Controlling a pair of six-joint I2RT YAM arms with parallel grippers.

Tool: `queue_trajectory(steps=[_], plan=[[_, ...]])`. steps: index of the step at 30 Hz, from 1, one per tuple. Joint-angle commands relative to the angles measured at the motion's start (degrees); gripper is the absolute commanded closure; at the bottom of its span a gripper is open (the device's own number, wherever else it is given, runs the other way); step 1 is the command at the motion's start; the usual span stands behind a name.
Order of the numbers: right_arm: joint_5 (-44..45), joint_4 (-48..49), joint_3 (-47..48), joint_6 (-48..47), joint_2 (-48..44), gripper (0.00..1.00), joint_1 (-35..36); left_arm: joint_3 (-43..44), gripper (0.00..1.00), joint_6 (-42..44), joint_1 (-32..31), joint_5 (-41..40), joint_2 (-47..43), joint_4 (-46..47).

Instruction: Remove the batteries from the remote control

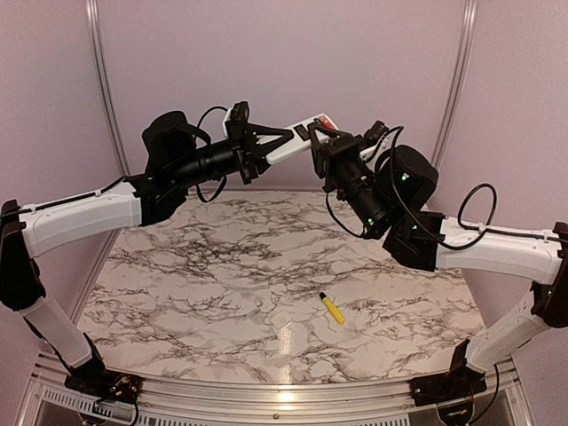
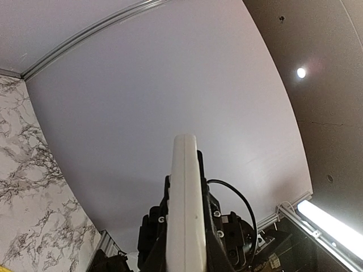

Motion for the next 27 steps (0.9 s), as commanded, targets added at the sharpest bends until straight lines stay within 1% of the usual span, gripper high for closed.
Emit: queue_trajectory(steps=[1,2,5,6,7,9,10,12,16,19,22,25,27], plan=[[-0.18,-1.19,0.1,0.09,-1.12,0.93,0.72,-1.59,1.0,1.88,-0.14,0.61,-0.1,-0.96],[-0.23,-2.52,0.01,0.06,-1.43,0.86,0.74,-1.86,1.0,2.01,-0.14,0.57,-0.3,-1.1],[-0.48,-9.68,-0.23,-0.77,-3.39,0.55,0.72,-2.59,1.0,2.37,0.35,0.59,-1.04,-2.35],[-0.37,-13.1,-0.27,-0.94,-4.59,0.47,0.73,-3.15,1.0,2.44,0.69,0.67,-1.49,-2.75],[0.0,-17.75,-0.35,-1.04,-5.84,0.4,0.72,-3.89,1.0,2.56,1.21,0.76,-1.98,-3.1],[1.03,-28.14,-0.16,-1.36,-8.51,0.21,0.53,-6.56,1.0,2.71,2.52,1.19,-3.56,-3.63],[1.19,-33.8,-0.11,-1.84,-10.34,0.17,0.32,-7.68,1.0,3.09,3.48,1.7,-4.23,-4.52],[2.03,-43.04,-1.19,-4.12,-13.71,0.14,0.04,-9.77,1.0,4.7,4.9,3.02,-5.27,-7.14],[4.14,-57.97,-5.66,-7.41,-20.57,0.14,-0.7,-14.52,1.0,11.24,6.73,5.15,-7.2,-15.01],[2.93,-67.46,-8.32,-11.17,-23.8,0.14,-1.44,-19.26,1.0,13.82,8.0,7.29,-8.65,-16.61],[-2.21,-73.47,-9.72,-15.43,-22.81,0.15,-2.06,-22.13,1.0,18.84,9.17,9.25,-9.37,-20.65],[-8.22,-77.49,-10.06,-19.07,-18.6,0.17,-2.09,-23.18,1.0,25.92,9.69,10.61,-9.03,-27.83],[-11.23,-78.95,-10.13,-21.24,-15.56,0.18,-2.07,-23.78,1.0,28.91,9.79,11.84,-8.77,-30.61]])
